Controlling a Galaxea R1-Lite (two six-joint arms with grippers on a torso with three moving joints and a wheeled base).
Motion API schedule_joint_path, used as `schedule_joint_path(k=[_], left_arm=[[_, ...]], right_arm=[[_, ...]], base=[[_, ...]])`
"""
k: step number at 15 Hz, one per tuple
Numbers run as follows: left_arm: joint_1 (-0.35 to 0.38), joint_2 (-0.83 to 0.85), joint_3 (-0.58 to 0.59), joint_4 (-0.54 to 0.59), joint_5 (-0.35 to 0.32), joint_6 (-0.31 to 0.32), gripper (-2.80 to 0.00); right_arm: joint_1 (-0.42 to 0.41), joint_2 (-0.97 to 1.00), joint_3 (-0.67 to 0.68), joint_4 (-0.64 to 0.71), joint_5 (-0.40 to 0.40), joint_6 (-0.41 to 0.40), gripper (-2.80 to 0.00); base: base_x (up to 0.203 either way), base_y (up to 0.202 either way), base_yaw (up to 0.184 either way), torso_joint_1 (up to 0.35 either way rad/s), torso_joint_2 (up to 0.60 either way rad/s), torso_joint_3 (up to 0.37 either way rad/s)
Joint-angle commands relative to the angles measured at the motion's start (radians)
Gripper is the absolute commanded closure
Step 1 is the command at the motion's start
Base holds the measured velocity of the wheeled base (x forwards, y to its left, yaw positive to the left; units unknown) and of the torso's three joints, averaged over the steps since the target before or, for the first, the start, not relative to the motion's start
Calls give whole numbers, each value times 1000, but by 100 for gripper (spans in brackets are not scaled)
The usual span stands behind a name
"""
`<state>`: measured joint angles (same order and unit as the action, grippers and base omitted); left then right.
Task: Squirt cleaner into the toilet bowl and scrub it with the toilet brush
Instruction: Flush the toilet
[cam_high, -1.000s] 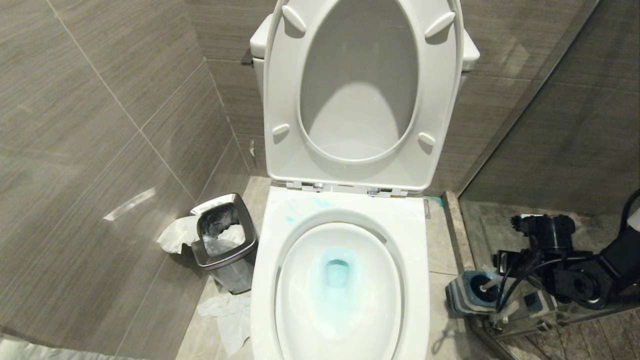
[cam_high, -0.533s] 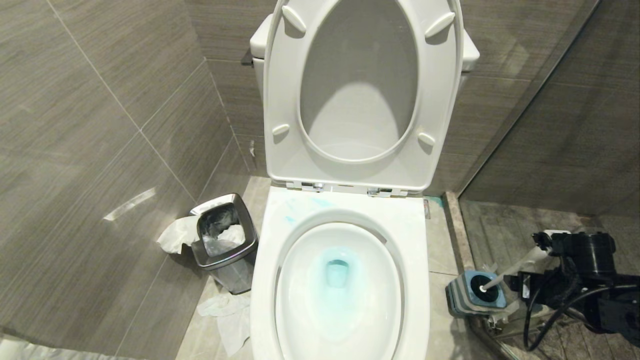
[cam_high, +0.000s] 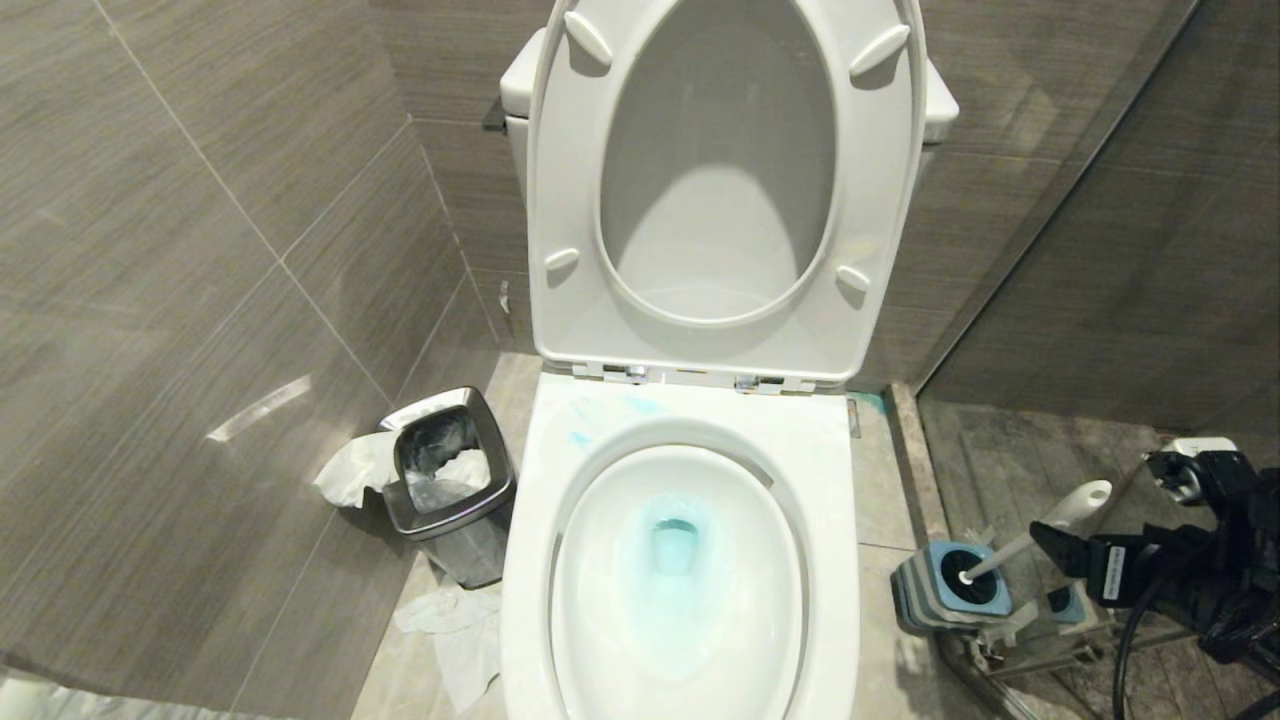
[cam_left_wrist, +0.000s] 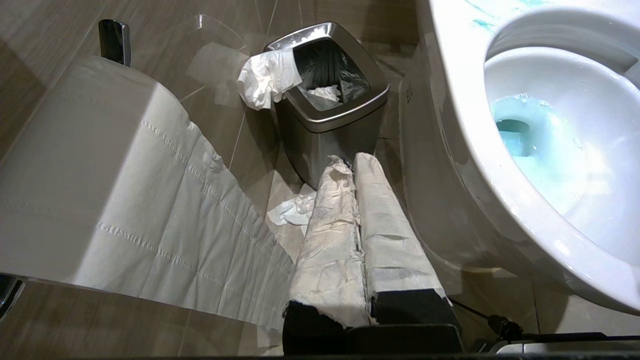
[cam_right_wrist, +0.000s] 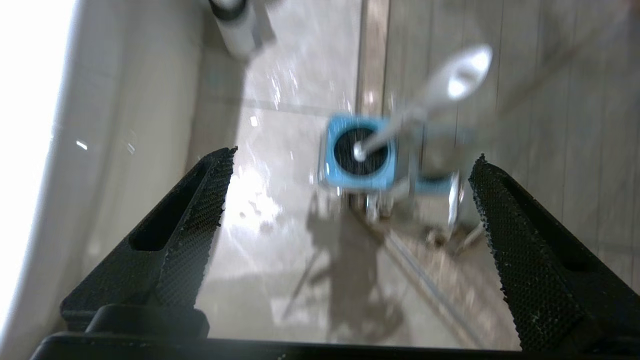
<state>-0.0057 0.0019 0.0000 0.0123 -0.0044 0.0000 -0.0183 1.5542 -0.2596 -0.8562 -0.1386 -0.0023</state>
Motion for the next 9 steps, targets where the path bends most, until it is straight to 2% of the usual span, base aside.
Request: schedule_joint_path(k=[1, 4, 9], left_arm=[[0, 0, 0, 0, 0, 0, 0], [0, 0, 0, 0, 0, 0, 0], [0, 0, 0, 0, 0, 0, 0]], right_arm=[[0, -104, -1, -6, 27, -24, -280], [2, -193, -4, -4, 119, -39, -280], [1, -277, -50, 0, 135, -41, -280]], base=[[0, 0, 0, 0, 0, 0], [0, 0, 0, 0, 0, 0], [0, 0, 0, 0, 0, 0]])
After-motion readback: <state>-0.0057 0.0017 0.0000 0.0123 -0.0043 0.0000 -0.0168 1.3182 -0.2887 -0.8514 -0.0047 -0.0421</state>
